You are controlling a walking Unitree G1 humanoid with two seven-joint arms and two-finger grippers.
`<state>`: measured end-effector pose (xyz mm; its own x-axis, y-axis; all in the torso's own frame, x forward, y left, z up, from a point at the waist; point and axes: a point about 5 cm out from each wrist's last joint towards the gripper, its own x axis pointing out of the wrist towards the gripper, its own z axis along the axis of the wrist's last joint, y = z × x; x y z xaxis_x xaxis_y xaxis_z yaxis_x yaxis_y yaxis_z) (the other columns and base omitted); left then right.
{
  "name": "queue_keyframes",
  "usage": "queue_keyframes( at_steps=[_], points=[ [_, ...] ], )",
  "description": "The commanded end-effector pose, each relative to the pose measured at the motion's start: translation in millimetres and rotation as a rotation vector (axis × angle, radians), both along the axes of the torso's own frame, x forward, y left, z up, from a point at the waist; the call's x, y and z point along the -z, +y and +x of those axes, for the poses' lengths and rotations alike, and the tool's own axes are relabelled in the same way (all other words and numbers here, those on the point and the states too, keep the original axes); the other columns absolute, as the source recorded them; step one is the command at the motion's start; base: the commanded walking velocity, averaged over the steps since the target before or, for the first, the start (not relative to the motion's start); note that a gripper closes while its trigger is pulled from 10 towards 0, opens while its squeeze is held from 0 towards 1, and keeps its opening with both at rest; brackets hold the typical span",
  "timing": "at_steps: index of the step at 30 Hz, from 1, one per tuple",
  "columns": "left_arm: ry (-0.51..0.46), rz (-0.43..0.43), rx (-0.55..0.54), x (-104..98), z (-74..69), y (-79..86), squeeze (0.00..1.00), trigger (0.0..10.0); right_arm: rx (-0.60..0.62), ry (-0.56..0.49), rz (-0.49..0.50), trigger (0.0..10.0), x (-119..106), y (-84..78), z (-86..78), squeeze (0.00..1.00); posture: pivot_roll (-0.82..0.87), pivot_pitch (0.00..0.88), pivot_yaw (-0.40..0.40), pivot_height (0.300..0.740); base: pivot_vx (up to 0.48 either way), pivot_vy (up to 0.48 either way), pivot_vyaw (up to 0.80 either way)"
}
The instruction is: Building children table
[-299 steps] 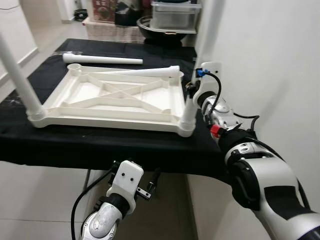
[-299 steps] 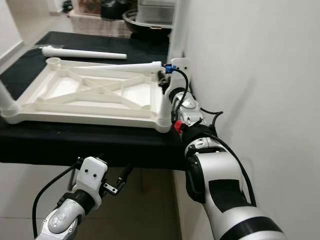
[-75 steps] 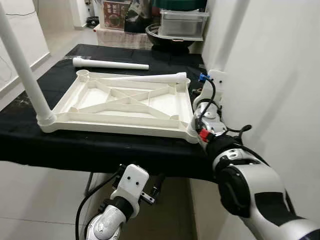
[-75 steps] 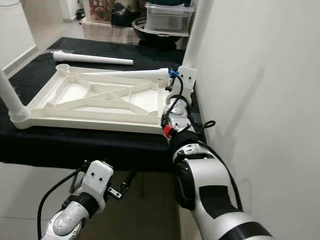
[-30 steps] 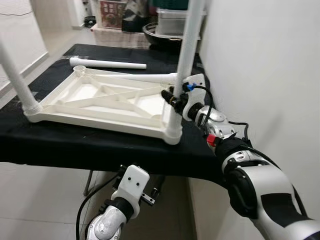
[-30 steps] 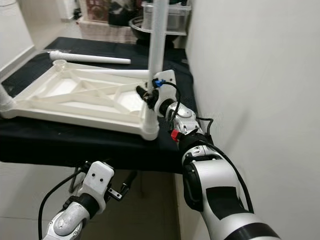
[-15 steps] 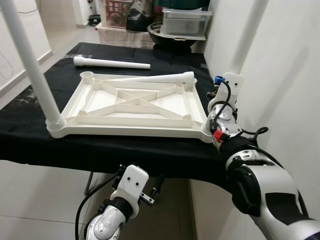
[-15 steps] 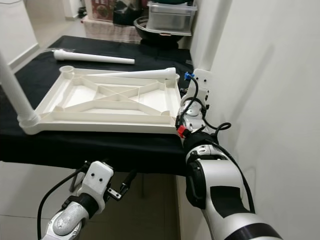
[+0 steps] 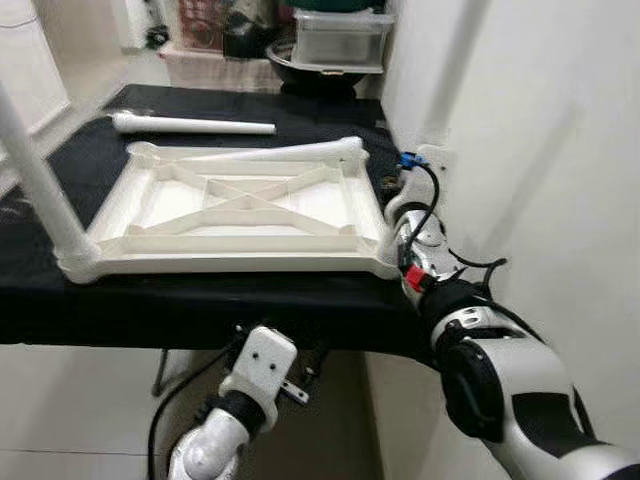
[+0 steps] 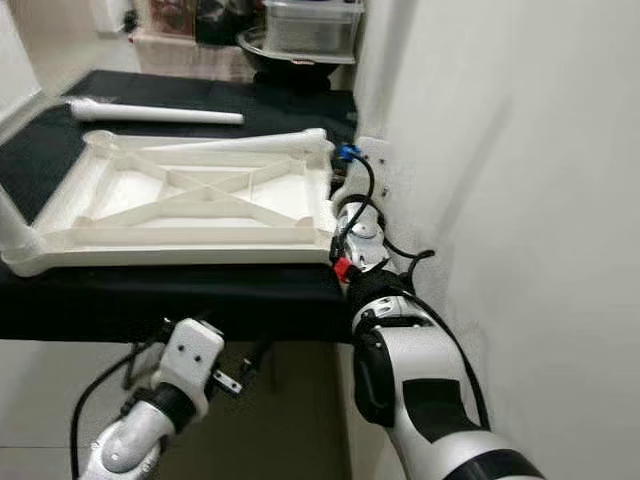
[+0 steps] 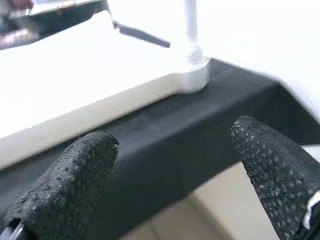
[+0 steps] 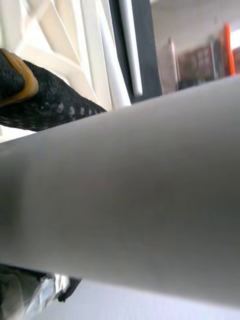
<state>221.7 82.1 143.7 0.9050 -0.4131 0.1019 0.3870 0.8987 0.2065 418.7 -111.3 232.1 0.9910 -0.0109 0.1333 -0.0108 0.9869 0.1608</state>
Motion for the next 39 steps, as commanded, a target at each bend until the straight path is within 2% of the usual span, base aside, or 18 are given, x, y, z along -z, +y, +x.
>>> queue_keyframes(
  at_steps=[1,2,3,5,6,9,10,11,14,15,16,19,22,27,30,33,34,39],
  points=[
    [-0.054,0.006,0.008,-4.5,-4.8,-0.9,0.0,10.0,-0.206,-0.066,-0.035,10.0,-6.1,24.3,-3.3,0.41,0.09,0.086,-0.098,0.74,0.0,0.0,0.0],
    [-0.054,0.006,0.008,-4.5,-4.8,-0.9,0.0,10.0,-0.206,-0.066,-0.035,10.0,-6.1,24.3,-3.3,0.41,0.09,0.086,-0.098,0.74,0.0,0.0,0.0],
    [-0.111,0.005,0.009,-11.1,-7.3,-1.2,0.0,10.0,-0.437,-0.039,-0.107,10.0,3.7,39.0,-8.0,0.0,0.09,0.085,-0.095,0.74,0.0,0.0,0.0],
    [-0.111,0.005,0.009,-11.1,-7.3,-1.2,0.0,10.0,-0.437,-0.039,-0.107,10.0,3.7,39.0,-8.0,0.0,0.09,0.085,-0.095,0.74,0.0,0.0,0.0],
    [-0.153,0.008,0.007,-15.4,-9.6,-1.4,0.0,10.0,-0.643,0.016,-0.226,10.0,19.3,42.5,-14.3,0.0,0.08,0.084,-0.098,0.74,0.0,0.0,0.0],
    [-0.153,0.008,0.007,-15.4,-9.6,-1.4,0.0,10.0,-0.643,0.016,-0.226,10.0,19.3,42.5,-14.3,0.0,0.08,0.084,-0.098,0.74,0.0,0.0,0.0],
    [-0.169,0.015,0.001,-16.7,-10.9,-1.6,0.0,10.0,-0.75,0.077,-0.323,10.0,31.4,36.8,-18.0,0.0,0.09,0.085,-0.1,0.74,0.0,0.0,0.0],
    [-0.169,0.015,0.001,-16.7,-10.9,-1.6,0.0,10.0,-0.75,0.077,-0.323,10.0,31.4,36.8,-18.0,0.0,0.09,0.085,-0.1,0.74,0.0,0.0,0.0],
    [-0.208,0.031,-0.004,-20.2,-13.5,-1.8,0.0,10.0,-1.009,0.167,-0.389,10.0,35.8,22.7,-24.9,0.0,0.09,0.085,-0.099,0.74,0.0,0.0,0.0],
    [-0.21,0.031,-0.009,-20.3,-13.7,-1.2,0.0,10.0,-0.986,0.158,-0.39,10.0,31.7,22.2,-22.9,0.0,0.09,0.085,-0.1,0.74,0.0,0.0,0.0],
    [-0.21,0.031,-0.013,-20.1,-13.6,-0.8,0.0,10.0,-0.953,0.148,-0.393,0.0,29.2,22.1,-21.0,0.0,0.09,0.085,-0.1,0.74,0.0,0.0,0.0],
    [-0.207,0.03,-0.019,-19.7,-13.4,-0.1,0.0,10.0,-0.868,0.136,-0.39,0.0,25.6,21.3,-16.9,0.0,0.09,0.085,-0.102,0.74,0.0,0.0,0.0],
    [-0.22,0.032,-0.033,-18.0,-13.8,1.2,0.0,10.0,-0.575,0.149,-0.305,0.0,18.4,8.0,-5.3,0.0,0.1,0.081,-0.1,0.74,0.0,0.0,0.0],
    [-0.221,0.033,-0.037,-16.8,-13.8,1.4,0.0,10.0,-0.43,0.158,-0.237,0.0,16.1,-3.1,-1.1,0.0,0.1,0.078,-0.1,0.74,0.0,0.0,0.0],
    [-0.214,0.038,-0.037,-14.9,-13.6,0.7,0.0,10.0,-0.138,0.199,-0.201,0.0,18.3,-27.9,2.7,0.0,0.09,0.071,-0.098,0.74,0.0,0.0,0.0],
    [-0.212,0.04,-0.035,-14.5,-13.6,0.4,0.0,10.0,-0.062,0.214,-0.187,0.0,19.5,-34.8,2.9,0.0,0.09,0.071,-0.098,0.74,0.0,0.0,0.0],
    [-0.206,0.044,-0.032,-13.6,-13.1,-0.2,0.0,10.0,0.143,0.266,-0.122,0.0,25.9,-53.0,1.0,0.0,0.09,0.072,-0.097,0.74,0.0,0.0,0.0],
    [-0.201,0.049,-0.029,-12.5,-12.6,-0.5,0.0,10.0,0.347,0.309,-0.061,0.0,32.4,-61.2,-3.0,0.0,0.09,0.077,-0.097,0.74,0.0,0.0,0.0]
  ],
)
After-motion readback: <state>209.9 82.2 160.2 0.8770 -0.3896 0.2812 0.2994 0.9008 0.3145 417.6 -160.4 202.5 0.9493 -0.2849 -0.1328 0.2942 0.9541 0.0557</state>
